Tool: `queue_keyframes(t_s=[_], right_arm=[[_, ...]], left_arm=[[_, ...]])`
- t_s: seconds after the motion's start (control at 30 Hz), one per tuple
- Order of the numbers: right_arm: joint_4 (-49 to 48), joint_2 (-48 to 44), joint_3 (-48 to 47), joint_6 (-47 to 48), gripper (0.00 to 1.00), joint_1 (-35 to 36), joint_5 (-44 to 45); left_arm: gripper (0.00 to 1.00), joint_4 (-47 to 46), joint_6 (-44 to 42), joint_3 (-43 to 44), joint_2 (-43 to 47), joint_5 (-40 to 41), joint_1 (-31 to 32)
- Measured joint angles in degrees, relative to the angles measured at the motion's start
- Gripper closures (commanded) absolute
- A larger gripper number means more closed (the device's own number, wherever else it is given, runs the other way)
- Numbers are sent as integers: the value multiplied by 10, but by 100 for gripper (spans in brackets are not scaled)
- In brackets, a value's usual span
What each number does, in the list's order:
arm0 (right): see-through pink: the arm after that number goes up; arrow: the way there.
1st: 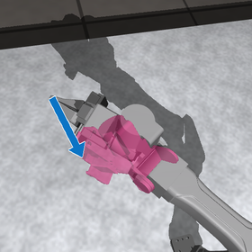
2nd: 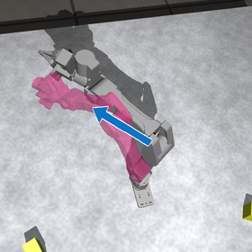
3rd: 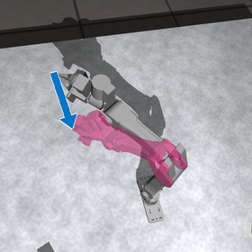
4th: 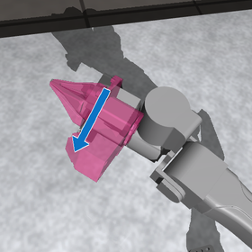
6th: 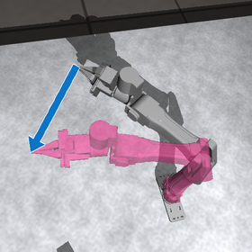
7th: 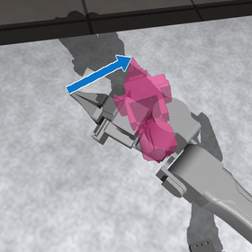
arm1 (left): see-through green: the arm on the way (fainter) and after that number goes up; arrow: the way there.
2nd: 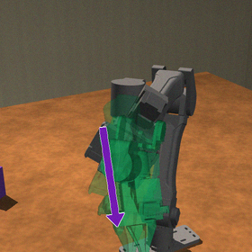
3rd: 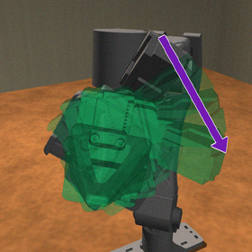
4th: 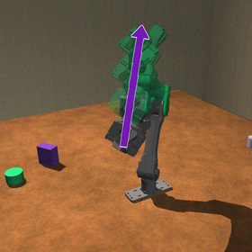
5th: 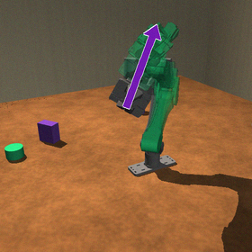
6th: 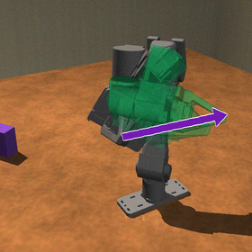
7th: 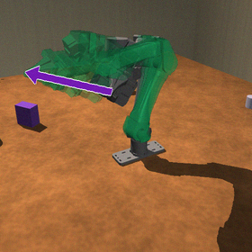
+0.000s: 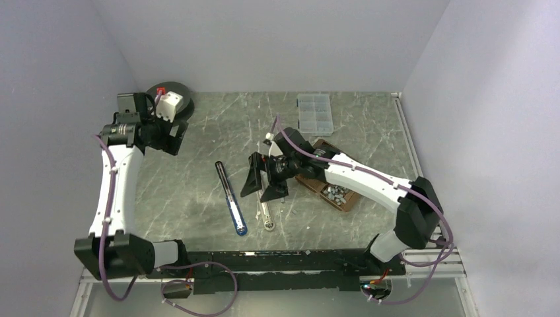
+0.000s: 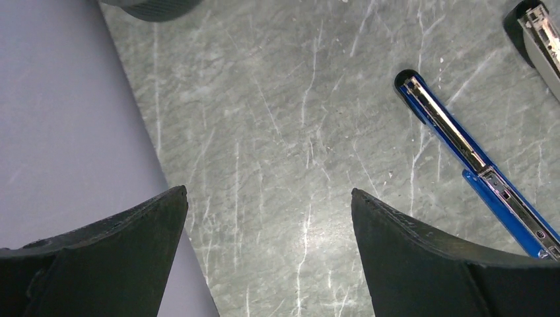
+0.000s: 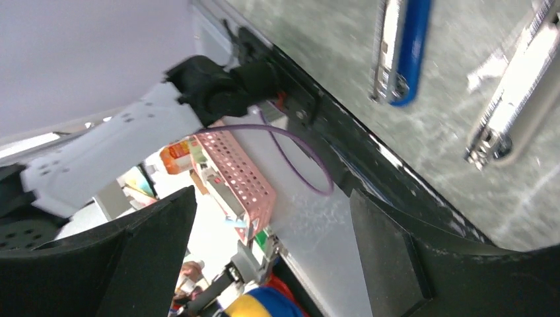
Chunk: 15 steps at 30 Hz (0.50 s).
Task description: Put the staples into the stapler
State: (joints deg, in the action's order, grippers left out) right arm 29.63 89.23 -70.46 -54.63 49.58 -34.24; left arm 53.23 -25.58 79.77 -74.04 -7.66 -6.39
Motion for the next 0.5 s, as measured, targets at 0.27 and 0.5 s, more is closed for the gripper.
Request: queue_keyframes(t_s=[0.27, 0.5], right_arm=[[-105, -70, 2, 236, 3, -34, 650], [-140, -134, 26, 364, 2, -55, 756]], left_arm=[[1, 4, -1, -9, 89, 10, -1], [1, 14, -1, -17, 118, 12, -1]])
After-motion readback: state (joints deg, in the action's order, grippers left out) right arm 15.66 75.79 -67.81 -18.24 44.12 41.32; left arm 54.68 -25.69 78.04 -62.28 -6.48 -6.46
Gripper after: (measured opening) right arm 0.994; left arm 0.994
